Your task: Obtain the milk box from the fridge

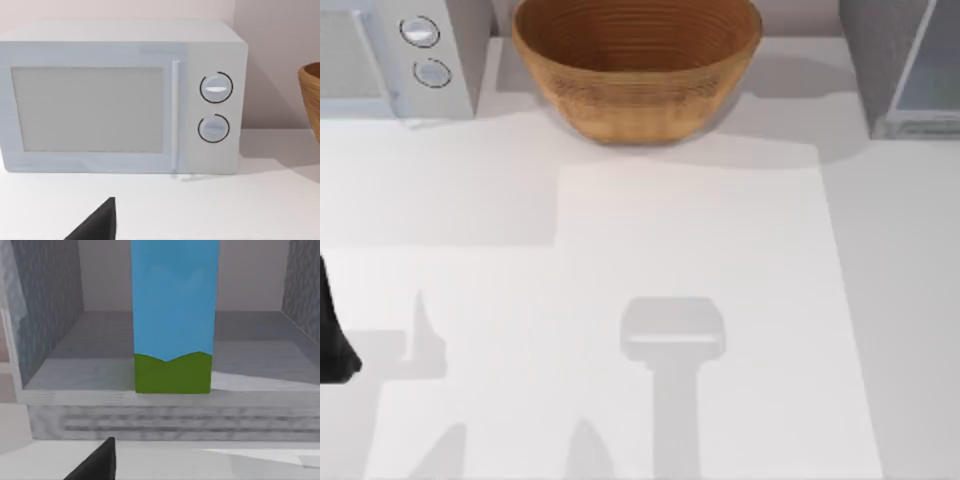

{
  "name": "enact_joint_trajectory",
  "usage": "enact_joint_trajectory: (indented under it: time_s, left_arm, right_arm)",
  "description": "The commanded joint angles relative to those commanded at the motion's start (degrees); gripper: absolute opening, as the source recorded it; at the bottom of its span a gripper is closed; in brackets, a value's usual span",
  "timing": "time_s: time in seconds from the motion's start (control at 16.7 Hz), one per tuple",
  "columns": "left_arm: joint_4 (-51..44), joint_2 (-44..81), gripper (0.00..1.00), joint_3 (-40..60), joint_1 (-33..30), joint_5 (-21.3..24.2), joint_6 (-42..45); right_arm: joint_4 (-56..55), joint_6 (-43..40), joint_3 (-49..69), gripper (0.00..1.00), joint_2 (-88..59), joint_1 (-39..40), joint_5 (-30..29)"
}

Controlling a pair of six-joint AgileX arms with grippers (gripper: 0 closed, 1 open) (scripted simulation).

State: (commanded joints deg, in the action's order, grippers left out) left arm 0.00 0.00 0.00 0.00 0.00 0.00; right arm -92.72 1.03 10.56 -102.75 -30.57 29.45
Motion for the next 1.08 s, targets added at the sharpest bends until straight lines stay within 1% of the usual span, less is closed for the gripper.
enact_joint_trajectory:
  time_s: [0.24,0.42,0.6,0.84,0.96,1.08]
  left_arm:
    - [0.0,0.0,1.00,0.0,0.0,0.0,0.0]
    - [0.0,0.0,1.00,0.0,0.0,0.0,0.0]
    - [0.0,0.0,1.00,0.0,0.0,0.0,0.0]
    - [0.0,0.0,1.00,0.0,0.0,0.0,0.0]
    - [0.0,0.0,1.00,0.0,0.0,0.0,0.0]
    - [0.0,0.0,1.00,0.0,0.0,0.0,0.0]
  right_arm:
    - [0.2,0.0,-0.1,1.00,0.0,0.3,-0.1]
    - [2.1,-0.1,3.8,1.00,-2.2,2.4,-1.9]
    - [6.7,-0.1,13.2,1.00,-6.4,6.4,-6.1]
    - [15.2,-0.1,29.7,1.00,-13.0,12.8,-13.2]
    - [19.0,-0.1,35.3,1.00,-15.6,15.6,-16.2]
    - [21.6,-0.1,38.5,1.00,-17.0,17.5,-18.2]
